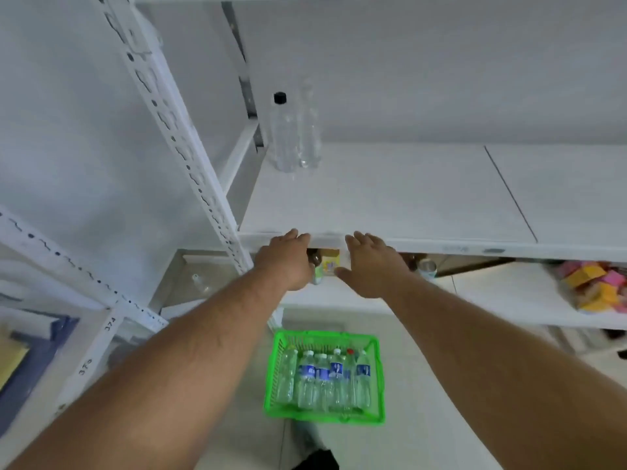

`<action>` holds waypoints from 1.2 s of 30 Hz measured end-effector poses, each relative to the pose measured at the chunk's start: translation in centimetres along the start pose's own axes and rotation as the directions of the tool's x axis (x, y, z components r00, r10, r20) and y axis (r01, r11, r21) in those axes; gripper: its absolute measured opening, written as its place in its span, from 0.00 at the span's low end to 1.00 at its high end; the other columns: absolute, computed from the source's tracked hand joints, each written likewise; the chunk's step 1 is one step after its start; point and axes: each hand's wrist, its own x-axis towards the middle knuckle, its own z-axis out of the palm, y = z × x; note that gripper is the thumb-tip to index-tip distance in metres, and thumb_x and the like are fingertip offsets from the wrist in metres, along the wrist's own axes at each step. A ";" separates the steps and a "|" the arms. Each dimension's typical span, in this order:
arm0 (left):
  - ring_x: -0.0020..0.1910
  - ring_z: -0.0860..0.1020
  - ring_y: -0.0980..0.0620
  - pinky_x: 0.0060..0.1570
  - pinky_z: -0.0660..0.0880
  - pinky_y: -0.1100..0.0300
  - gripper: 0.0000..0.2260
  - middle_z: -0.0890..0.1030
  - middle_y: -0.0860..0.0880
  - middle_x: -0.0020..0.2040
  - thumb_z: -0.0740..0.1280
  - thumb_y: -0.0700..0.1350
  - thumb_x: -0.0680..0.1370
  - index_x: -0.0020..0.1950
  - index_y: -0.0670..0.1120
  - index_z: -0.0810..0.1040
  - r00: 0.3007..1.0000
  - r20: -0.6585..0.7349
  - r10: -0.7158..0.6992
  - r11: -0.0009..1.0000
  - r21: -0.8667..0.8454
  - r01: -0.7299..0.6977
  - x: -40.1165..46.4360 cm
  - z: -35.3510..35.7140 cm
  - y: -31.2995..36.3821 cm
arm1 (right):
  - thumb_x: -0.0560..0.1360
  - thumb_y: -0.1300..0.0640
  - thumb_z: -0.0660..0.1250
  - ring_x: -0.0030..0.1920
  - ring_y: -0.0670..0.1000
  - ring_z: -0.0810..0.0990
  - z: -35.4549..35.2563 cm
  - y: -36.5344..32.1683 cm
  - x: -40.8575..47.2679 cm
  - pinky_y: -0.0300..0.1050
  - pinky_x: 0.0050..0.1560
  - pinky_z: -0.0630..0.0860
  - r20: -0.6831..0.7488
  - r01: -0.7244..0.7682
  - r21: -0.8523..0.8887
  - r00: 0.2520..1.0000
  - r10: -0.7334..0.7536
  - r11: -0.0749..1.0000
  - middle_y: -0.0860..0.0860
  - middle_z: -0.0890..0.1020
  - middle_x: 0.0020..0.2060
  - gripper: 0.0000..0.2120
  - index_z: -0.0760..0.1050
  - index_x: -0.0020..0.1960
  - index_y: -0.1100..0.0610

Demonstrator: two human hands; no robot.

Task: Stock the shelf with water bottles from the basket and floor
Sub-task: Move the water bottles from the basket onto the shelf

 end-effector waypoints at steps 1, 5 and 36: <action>0.73 0.65 0.43 0.68 0.68 0.46 0.29 0.62 0.49 0.77 0.64 0.52 0.77 0.77 0.50 0.61 1.000 0.009 0.011 1.000 0.001 -0.011 -0.8 1.4 0.4 | 0.78 0.38 0.60 0.77 0.58 0.58 1.3 0.7 -1.2 0.56 0.74 0.61 0.023 -0.008 0.003 1.000 0.008 1.000 0.56 0.61 0.77 0.37 0.56 0.78 0.59; 0.73 0.66 0.44 0.67 0.69 0.47 0.31 0.60 0.50 0.78 0.65 0.54 0.76 0.78 0.51 0.60 0.990 0.138 0.006 1.000 0.019 -0.009 -3.8 7.8 1.3 | 0.78 0.39 0.61 0.74 0.58 0.62 6.5 3.0 -5.4 0.57 0.71 0.65 0.110 -0.056 0.023 0.993 0.053 0.998 0.55 0.66 0.74 0.34 0.60 0.75 0.58; 0.65 0.76 0.45 0.63 0.72 0.55 0.27 0.75 0.42 0.69 0.70 0.48 0.76 0.73 0.42 0.68 0.809 0.504 -0.303 0.675 -0.486 0.556 8.3 47.8 -18.2 | 0.78 0.40 0.63 0.66 0.57 0.76 49.4 0.6 9.9 0.45 0.62 0.72 0.647 -0.691 0.321 0.659 0.384 0.648 0.57 0.75 0.69 0.35 0.61 0.77 0.58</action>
